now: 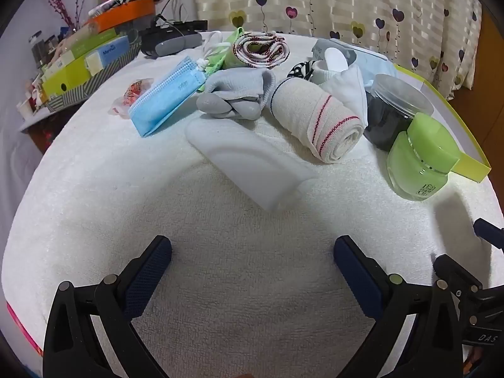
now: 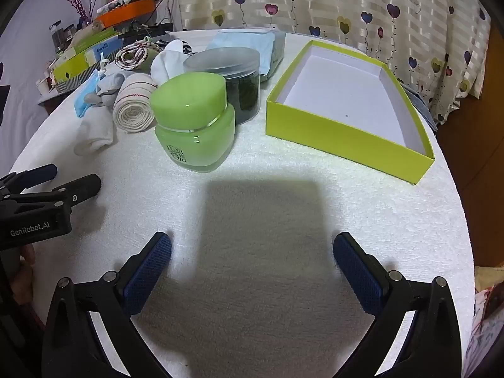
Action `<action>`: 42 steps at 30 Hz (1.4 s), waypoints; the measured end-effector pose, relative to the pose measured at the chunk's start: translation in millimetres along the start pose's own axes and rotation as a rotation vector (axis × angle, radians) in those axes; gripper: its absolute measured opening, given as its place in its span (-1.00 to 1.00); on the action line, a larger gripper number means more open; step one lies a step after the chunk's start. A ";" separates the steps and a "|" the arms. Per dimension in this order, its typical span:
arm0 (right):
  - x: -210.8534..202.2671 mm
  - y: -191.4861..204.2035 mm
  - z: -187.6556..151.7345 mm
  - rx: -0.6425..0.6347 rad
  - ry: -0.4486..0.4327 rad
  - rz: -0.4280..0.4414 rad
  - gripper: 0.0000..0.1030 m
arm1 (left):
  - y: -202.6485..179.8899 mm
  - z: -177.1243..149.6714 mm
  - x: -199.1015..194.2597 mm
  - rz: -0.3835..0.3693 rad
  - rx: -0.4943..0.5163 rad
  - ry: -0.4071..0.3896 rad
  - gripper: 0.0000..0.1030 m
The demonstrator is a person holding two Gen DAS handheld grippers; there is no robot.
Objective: Organize soft objects
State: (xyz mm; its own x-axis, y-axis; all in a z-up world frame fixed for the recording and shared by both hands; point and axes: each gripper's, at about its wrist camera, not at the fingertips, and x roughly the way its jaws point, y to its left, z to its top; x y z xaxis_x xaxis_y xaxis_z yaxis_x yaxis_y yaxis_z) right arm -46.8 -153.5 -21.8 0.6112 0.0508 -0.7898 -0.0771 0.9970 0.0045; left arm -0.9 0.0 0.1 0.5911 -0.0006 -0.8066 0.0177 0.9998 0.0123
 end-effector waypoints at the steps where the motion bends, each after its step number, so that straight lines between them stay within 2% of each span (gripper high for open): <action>1: 0.1 -0.1 0.0 -0.001 0.001 0.000 0.99 | 0.0 -0.3 -0.2 0.002 -0.002 -0.002 1.00; 7: 0.2 0.1 0.3 -0.001 0.003 -0.001 0.99 | 0.9 -2.0 -3.9 -0.003 -0.001 -0.007 1.00; 17: 1.1 -0.1 0.8 -0.001 0.007 0.000 0.99 | -1.1 3.2 1.5 0.001 0.001 0.027 1.00; 42: 0.6 -1.2 1.2 -0.005 0.000 0.008 0.99 | -3.7 0.5 2.3 -0.002 0.012 0.021 1.00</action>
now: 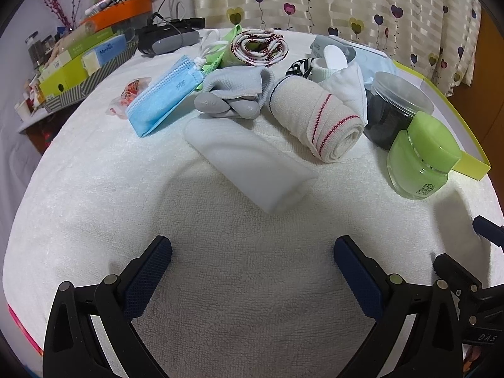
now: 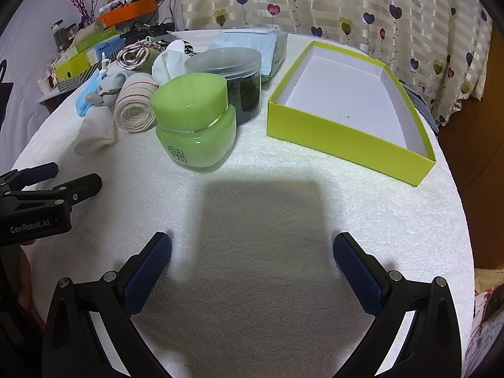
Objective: Organize soft objects
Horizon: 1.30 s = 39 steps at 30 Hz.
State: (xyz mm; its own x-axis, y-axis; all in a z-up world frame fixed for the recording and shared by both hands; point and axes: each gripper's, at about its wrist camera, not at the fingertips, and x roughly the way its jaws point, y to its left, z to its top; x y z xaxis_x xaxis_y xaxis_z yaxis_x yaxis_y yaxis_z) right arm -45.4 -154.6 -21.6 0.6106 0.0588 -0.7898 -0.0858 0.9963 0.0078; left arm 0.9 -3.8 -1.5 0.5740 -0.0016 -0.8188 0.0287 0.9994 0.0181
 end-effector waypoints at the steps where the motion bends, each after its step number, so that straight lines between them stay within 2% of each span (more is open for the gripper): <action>1: -0.2 -0.4 0.2 -0.001 0.001 0.002 0.99 | -0.2 -0.6 -0.2 -0.002 0.000 0.000 1.00; 14: -6.7 2.5 0.5 -0.012 -0.011 0.041 0.99 | -0.6 3.6 -16.1 -0.031 -0.001 -0.045 0.90; 39: -42.2 26.9 14.4 -0.093 -0.135 0.104 0.99 | 12.0 16.6 -48.2 -0.058 0.003 -0.127 0.89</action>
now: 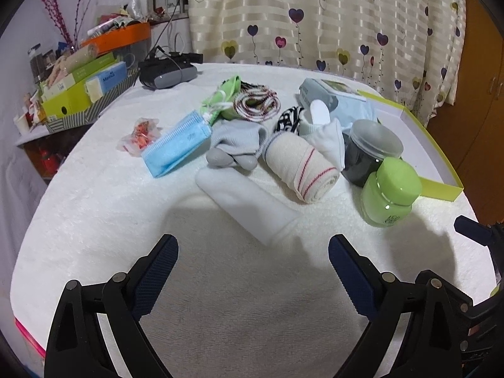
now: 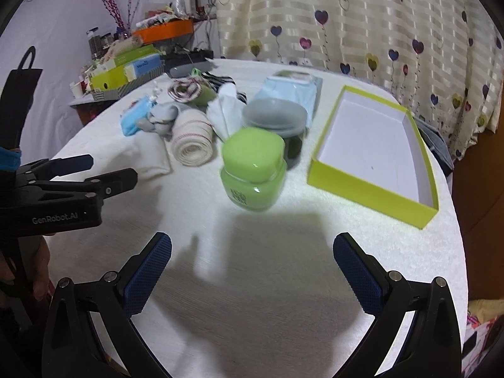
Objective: Organize soft objects
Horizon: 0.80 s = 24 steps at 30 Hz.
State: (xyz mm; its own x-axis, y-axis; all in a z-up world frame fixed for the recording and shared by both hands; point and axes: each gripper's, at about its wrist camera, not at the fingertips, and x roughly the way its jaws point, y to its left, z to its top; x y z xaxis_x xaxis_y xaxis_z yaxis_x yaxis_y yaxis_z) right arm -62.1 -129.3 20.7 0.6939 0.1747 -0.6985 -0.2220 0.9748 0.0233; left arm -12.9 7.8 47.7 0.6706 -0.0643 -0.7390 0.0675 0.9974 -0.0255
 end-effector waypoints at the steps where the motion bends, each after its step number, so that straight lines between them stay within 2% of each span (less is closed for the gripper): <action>1: -0.5 1.5 2.2 -0.005 -0.004 0.004 0.99 | 2.2 1.7 -0.9 0.003 0.001 -0.005 0.89; 24: -2.2 22.8 23.2 -0.056 -0.033 0.033 0.99 | 17.8 11.4 -11.6 0.001 -0.019 -0.040 0.89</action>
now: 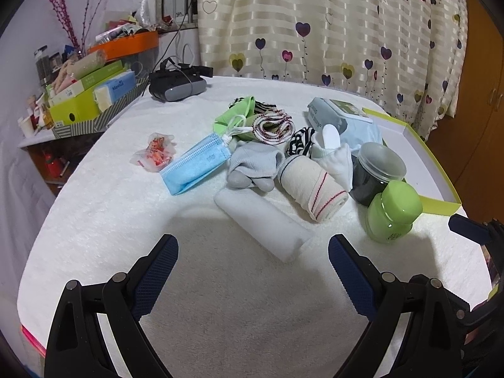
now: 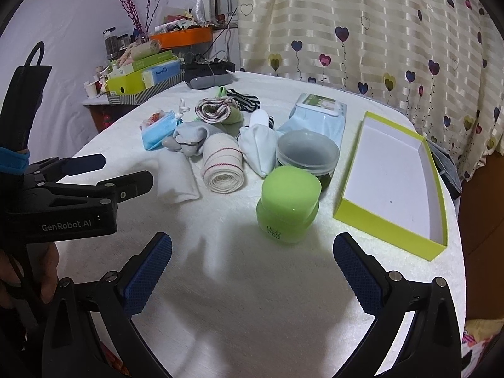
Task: Organize soft objects
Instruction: 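Grasp the white rolled towel with red stripes with the right gripper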
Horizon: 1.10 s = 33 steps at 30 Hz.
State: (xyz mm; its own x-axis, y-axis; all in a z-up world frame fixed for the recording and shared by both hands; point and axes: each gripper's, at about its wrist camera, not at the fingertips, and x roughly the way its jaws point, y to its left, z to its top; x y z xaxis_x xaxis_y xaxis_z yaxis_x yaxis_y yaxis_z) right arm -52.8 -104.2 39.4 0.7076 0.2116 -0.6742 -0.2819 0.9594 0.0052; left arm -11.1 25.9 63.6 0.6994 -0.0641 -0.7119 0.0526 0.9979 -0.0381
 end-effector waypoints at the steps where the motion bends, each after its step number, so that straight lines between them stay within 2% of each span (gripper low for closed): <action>1: -0.2 1.3 1.0 -0.002 -0.002 0.001 0.99 | 1.2 0.6 -0.1 0.000 -0.002 0.000 0.89; 16: 6.3 20.8 21.1 -0.052 -0.023 0.046 0.99 | 23.6 12.2 2.0 0.019 -0.023 -0.010 0.87; 25: 23.3 43.9 37.6 -0.086 -0.041 0.090 0.99 | 46.8 17.9 9.5 0.038 -0.059 -0.009 0.87; 30: 35.6 51.4 42.0 -0.102 -0.030 0.097 0.99 | 56.9 20.7 11.0 0.022 -0.068 -0.017 0.87; 33: 41.5 52.7 45.1 -0.109 -0.023 0.098 0.86 | 62.2 21.4 13.2 0.020 -0.072 -0.020 0.87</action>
State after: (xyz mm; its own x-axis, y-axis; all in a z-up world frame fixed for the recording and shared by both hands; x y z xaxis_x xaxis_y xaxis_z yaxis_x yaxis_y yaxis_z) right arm -9.0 -36.5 45.0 0.6877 0.3091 -0.6570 -0.4183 0.9082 -0.0106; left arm 16.6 86.9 66.8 0.7136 -0.0440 -0.6992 -0.0123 0.9971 -0.0752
